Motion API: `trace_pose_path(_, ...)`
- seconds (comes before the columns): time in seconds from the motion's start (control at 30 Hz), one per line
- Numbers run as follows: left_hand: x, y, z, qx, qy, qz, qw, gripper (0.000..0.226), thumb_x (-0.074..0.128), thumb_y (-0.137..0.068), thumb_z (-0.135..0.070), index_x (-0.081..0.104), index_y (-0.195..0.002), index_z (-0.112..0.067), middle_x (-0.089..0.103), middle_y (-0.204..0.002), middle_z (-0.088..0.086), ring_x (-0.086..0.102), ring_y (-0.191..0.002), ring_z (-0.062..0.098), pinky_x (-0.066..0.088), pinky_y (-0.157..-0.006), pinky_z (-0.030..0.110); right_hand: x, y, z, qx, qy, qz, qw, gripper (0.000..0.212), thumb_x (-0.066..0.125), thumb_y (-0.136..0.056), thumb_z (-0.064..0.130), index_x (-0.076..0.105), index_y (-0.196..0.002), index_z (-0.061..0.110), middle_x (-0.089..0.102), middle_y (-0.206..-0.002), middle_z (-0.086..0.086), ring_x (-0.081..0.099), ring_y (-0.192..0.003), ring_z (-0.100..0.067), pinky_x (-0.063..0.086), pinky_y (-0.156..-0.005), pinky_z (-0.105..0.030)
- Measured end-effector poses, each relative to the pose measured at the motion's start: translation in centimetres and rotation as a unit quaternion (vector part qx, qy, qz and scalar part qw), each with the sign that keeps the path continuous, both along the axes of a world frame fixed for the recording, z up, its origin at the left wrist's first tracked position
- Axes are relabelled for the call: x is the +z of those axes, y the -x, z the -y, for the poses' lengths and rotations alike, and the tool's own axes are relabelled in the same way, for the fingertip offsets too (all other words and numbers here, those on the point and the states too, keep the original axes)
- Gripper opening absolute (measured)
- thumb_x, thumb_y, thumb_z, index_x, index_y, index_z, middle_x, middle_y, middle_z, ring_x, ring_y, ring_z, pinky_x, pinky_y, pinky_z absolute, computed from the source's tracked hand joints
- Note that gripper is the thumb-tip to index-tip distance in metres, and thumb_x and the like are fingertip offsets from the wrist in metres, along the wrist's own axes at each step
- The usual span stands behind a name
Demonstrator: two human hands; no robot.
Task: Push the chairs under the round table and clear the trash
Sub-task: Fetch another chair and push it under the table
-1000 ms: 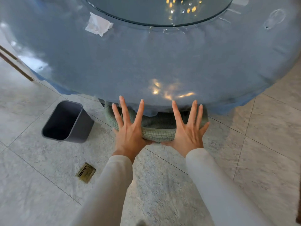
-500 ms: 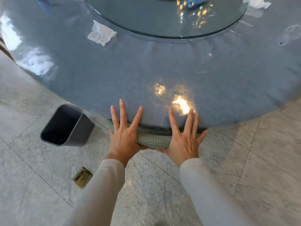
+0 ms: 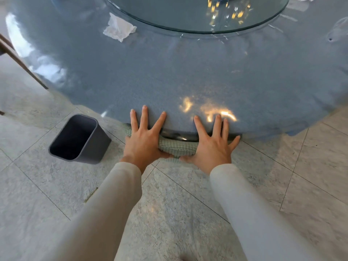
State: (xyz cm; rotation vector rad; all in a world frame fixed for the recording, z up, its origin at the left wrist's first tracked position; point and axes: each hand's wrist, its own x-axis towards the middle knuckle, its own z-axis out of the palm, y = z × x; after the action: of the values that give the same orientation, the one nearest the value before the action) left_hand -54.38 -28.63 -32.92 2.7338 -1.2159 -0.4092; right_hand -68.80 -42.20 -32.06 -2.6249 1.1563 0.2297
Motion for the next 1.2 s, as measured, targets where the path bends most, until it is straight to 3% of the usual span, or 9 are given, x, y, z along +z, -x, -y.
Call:
trace_pose_path(0.1,1.7,1.0,0.4,-0.004,-0.091,0.069,0.993,0.135,0.065,-0.066,-0.084,-0.021,-0.157,-0.034,-0.024,-0.166,0.013,-0.024,-0.151,0.044,0.019,-0.107,0.084,1.6,0.3,-0.1,-0.006,-0.056,-0.013,0.998,0.143,0.073,-0.044,0.088,-0.009,-0.154,0.049,-0.028,-0.162,-0.012,-0.03,-0.148,-0.036,-0.001,-0.112,-0.076)
trace_pose_path(0.2,3.6,2.4,-0.7,-0.05,-0.118,0.148,0.98,0.122,0.046,-0.081,-0.084,-0.024,-0.157,-0.019,-0.026,-0.166,0.016,-0.024,-0.151,0.042,0.014,-0.111,0.081,3.9,2.4,-0.9,-0.046,-0.083,0.023,0.995,0.145,0.067,-0.047,0.093,-0.019,-0.153,0.046,-0.038,-0.158,-0.012,-0.037,-0.144,-0.038,-0.006,-0.114,-0.072)
trace_pose_path(0.33,9.0,5.4,-2.7,-0.151,-0.085,0.178,0.969,0.111,0.031,-0.087,-0.084,-0.025,-0.157,-0.018,-0.032,-0.163,0.015,-0.031,-0.149,0.04,0.004,-0.116,0.076,9.3,8.9,-1.9,-0.032,0.067,0.042,0.996,0.114,0.043,-0.07,0.094,-0.011,-0.156,0.043,-0.03,-0.162,-0.016,-0.031,-0.147,-0.037,-0.006,-0.116,-0.068)
trace_pose_path(0.43,14.2,8.2,-2.7,-0.203,-0.036,0.202,0.957,0.109,0.026,-0.086,-0.086,-0.024,-0.158,-0.021,-0.037,-0.162,0.013,-0.034,-0.147,0.04,0.0,-0.116,0.075,14.6,14.3,-1.9,-0.053,0.16,0.032,0.985,0.103,0.037,-0.077,0.091,-0.005,-0.158,0.042,-0.023,-0.163,-0.02,-0.024,-0.15,-0.039,-0.005,-0.116,-0.069)
trace_pose_path(0.57,22.5,13.5,-1.2,-0.24,0.054,0.202,0.948,0.105,0.031,-0.088,-0.083,-0.014,-0.161,-0.022,-0.027,-0.166,0.011,-0.026,-0.151,0.039,0.002,-0.118,0.073,22.6,21.9,-3.6,-0.159,0.242,0.085,0.953,0.095,0.041,-0.08,0.084,0.01,-0.159,0.04,-0.003,-0.165,-0.025,-0.004,-0.153,-0.041,0.0,-0.116,-0.068)
trace_pose_path(0.67,28.5,18.9,-0.4,-0.282,0.108,0.21,0.93,0.102,0.034,-0.09,-0.08,-0.01,-0.162,-0.022,-0.023,-0.168,0.01,-0.022,-0.153,0.038,0.002,-0.118,0.072,28.4,28.2,-5.9,-0.263,0.264,0.092,0.923,0.093,0.037,-0.084,0.083,0.003,-0.159,0.041,-0.006,-0.165,-0.023,-0.006,-0.153,-0.038,-0.002,-0.117,-0.066)
trace_pose_path(0.83,34.8,26.4,0.3,-0.34,0.178,0.21,0.899,0.1,0.034,-0.09,-0.08,-0.007,-0.162,-0.025,-0.018,-0.169,0.008,-0.019,-0.155,0.035,0.003,-0.119,0.071,35.4,37.1,-9.0,-0.335,0.312,0.054,0.888,0.094,0.028,-0.085,0.085,-0.011,-0.158,0.04,-0.012,-0.166,-0.02,-0.009,-0.153,-0.039,-0.001,-0.118,-0.066)
trace_pose_path(1.0,37.5,29.3,2.1,-0.348,0.2,0.231,0.886,0.1,0.032,-0.088,-0.082,-0.005,-0.162,-0.026,-0.014,-0.17,0.009,-0.015,-0.155,0.037,0.009,-0.117,0.074,39.1,41.7,-9.5,-0.362,0.328,0.057,0.871,0.094,0.024,-0.085,0.086,-0.014,-0.157,0.039,-0.013,-0.166,-0.018,-0.011,-0.153,-0.039,-0.006,-0.118,-0.064)
trace_pose_path(1.2,38.8,31.2,5.4,-0.342,0.205,0.236,0.886,0.102,0.034,-0.086,-0.083,-0.004,-0.162,-0.026,-0.012,-0.17,0.011,-0.014,-0.155,0.038,0.008,-0.117,0.074,38.4,44.9,-6.8,-0.36,0.343,0.049,0.866,0.094,0.024,-0.084,0.087,-0.012,-0.157,0.04,-0.011,-0.167,-0.018,-0.006,-0.153,-0.04,-0.004,-0.117,-0.064)
